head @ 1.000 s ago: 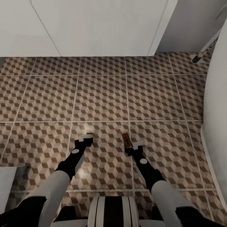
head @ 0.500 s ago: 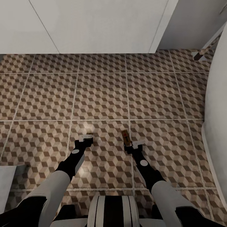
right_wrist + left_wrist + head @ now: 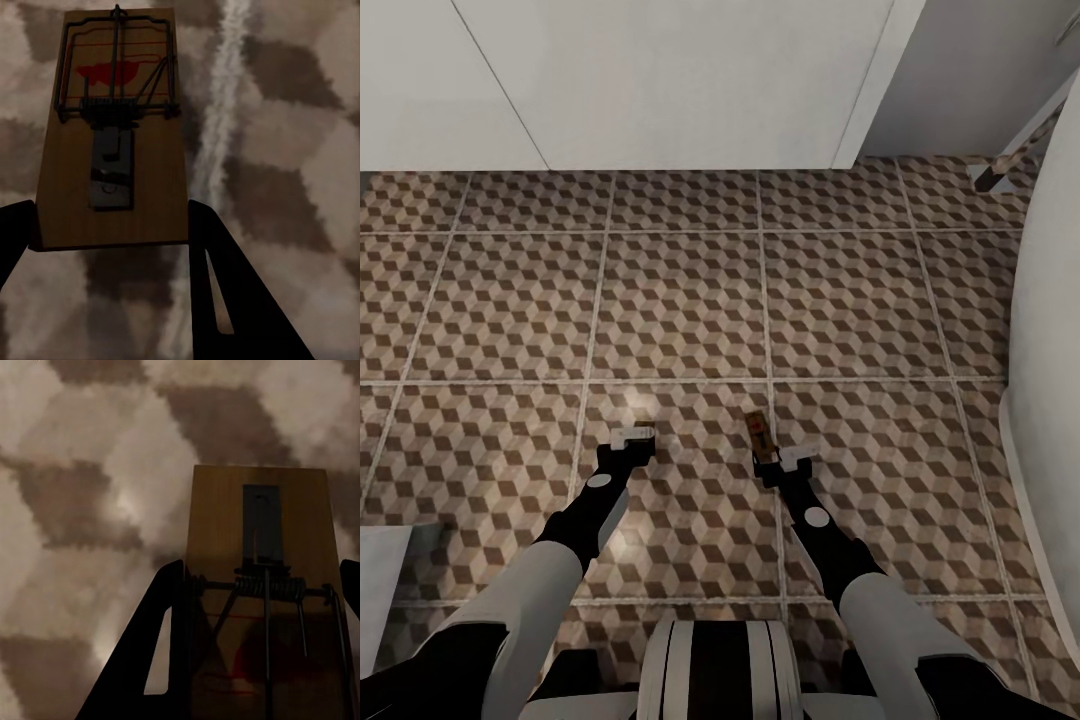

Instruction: Take the four mousetraps from the cabinet in the bathroom and place them on the bathroom floor. Make sure all four end up on the same floor surface, and ensure that at least two of them are either under or directly next to the same bathroom sink.

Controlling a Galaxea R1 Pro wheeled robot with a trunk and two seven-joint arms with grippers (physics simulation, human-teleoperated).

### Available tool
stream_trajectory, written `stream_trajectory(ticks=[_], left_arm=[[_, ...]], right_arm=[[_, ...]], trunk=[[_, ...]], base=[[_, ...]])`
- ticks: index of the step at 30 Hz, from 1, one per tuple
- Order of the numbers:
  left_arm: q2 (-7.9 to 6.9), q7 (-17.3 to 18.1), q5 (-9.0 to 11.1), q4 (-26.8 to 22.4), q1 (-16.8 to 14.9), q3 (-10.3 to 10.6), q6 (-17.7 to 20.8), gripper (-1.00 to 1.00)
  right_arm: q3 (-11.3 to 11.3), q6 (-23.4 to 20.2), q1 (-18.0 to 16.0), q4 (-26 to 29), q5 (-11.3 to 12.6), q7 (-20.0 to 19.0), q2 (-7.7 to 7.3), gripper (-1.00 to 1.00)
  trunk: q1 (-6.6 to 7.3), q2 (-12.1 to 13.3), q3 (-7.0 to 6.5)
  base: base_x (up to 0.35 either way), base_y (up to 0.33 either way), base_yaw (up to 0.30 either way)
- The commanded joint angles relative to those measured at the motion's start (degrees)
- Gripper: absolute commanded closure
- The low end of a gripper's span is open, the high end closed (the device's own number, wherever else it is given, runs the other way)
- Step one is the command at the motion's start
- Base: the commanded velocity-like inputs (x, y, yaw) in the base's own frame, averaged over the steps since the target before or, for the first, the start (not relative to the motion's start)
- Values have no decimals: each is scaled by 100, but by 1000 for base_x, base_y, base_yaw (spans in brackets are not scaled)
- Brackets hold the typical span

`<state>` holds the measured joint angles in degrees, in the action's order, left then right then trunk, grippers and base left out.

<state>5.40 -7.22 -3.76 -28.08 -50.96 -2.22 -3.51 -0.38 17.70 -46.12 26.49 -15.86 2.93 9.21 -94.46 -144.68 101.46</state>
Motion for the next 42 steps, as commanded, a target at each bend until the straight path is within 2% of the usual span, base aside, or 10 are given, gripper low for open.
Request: stream_trajectory(ticks=[1, 12, 30, 38, 42], left_arm=[[5, -16, -28, 79, -1, -24, -18, 100], [5, -20, -34, 21, -2, -24, -26, 100], [13, -16, -37, -461, 0, 23, -157, 100], [23, -25, -36, -773, 1, 313, -144, 100], [35, -45, -30, -1027, 1, 371, -88, 100]], right_arm=[[-6, 14, -2, -4, -40, 14, 1, 100], [-6, 14, -2, -7, -38, 14, 1, 100], [-6, 14, -2, -7, -40, 14, 1, 100], [0, 2, -2, 51, -52, 42, 33, 100], [-11, -54, -2, 133, -71, 62, 46, 100]], trunk=[[0, -1, 3], [0, -1, 3], [0, -1, 3], [0, -1, 3], [0, -1, 3]], base=[[0, 0, 0], [0, 0, 0], [0, 0, 0], [0, 0, 0], [0, 0, 0]])
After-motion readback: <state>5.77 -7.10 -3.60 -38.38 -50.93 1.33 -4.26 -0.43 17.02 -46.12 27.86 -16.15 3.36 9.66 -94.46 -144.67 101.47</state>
